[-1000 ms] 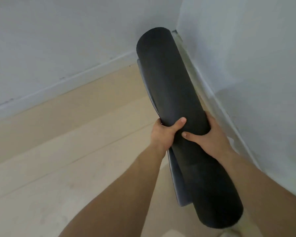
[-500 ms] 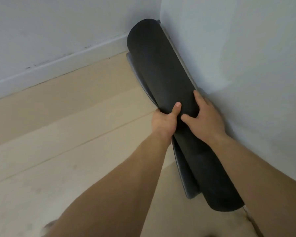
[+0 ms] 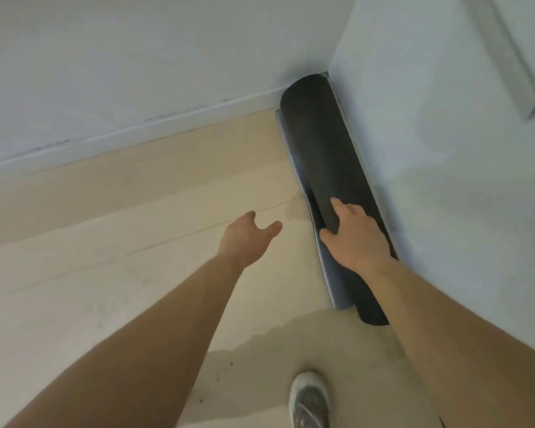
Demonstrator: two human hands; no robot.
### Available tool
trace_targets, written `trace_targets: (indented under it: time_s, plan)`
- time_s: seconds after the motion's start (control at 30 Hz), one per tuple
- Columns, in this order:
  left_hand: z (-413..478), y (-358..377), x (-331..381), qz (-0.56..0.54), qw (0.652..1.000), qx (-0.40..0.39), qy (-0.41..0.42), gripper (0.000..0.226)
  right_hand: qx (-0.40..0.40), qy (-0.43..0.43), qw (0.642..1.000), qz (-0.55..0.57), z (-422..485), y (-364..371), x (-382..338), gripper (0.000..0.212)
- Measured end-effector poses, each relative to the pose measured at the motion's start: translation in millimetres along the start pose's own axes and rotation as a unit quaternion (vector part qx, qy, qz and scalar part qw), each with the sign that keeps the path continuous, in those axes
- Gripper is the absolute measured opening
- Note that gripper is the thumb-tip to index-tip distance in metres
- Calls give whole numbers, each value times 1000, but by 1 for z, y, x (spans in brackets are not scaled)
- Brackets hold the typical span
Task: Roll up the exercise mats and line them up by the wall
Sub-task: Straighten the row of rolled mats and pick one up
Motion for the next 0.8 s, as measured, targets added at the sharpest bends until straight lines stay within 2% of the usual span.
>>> trace_targets:
  time_s: [0.2, 0.37, 0.6, 0.8]
  plan:
    - [-87, -134, -64, -13, 993, 104, -55, 69, -27, -127, 991, -32, -75, -36, -133, 66]
    - [-177, -204, -148, -34, 982, 153, -105, 67, -61, -247, 964, -72, -164, -30, -246, 65]
    - [-326, -299, -349, -94, 943, 233, -216, 66, -109, -398, 900, -142, -341, 38, -413, 64]
    - [-490, -341, -545, -161, 882, 289, -335, 65, -144, -520, 817, -205, -530, 121, -533, 62]
Point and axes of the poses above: each hand's wrist, its own z-axis towards the middle knuckle, its own y-axis out of the palm, x = y × z, the point moved 4 cm from there along z, towards the middle knuckle, and after that the axes turned 13 degrees about x, right-handed, at the moved point
